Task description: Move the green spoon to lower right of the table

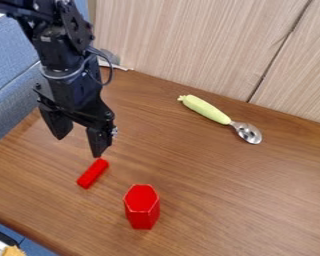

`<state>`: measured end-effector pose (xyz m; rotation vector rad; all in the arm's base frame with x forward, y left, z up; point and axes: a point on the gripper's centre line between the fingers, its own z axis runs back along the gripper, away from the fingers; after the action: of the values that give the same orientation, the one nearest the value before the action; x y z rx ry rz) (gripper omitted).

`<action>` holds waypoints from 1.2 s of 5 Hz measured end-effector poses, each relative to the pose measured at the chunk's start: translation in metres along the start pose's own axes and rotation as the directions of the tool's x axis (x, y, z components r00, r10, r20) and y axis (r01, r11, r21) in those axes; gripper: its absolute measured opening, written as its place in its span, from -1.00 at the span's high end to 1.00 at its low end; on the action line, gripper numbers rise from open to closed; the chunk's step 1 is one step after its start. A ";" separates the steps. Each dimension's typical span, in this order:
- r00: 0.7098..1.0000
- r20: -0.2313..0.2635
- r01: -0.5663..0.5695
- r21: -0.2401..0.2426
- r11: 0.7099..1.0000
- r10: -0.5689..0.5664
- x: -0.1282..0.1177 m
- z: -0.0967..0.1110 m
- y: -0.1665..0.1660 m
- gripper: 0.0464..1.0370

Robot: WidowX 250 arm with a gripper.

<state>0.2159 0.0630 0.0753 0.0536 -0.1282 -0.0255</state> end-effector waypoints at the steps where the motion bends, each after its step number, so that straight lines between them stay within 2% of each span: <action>1: 1.000 -0.019 0.010 -0.005 1.000 -0.011 -0.002 -0.004 0.000 -0.93; 2: 0.986 -0.018 0.169 0.004 0.986 -0.169 0.012 -0.005 -0.001 -0.93; 3: 0.926 -0.002 0.377 -0.057 0.925 -0.378 0.030 -0.011 0.005 -0.93; 4: 0.810 0.044 0.586 -0.094 0.805 -0.585 0.050 -0.016 0.012 -0.93; 5: 0.638 0.070 0.770 -0.085 0.633 -0.767 0.068 -0.020 0.018 -0.93; 6: 0.433 0.089 0.901 -0.067 0.428 -0.897 0.086 -0.026 0.012 -0.93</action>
<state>0.3050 0.0733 0.0615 0.0093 -0.1242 -1.1545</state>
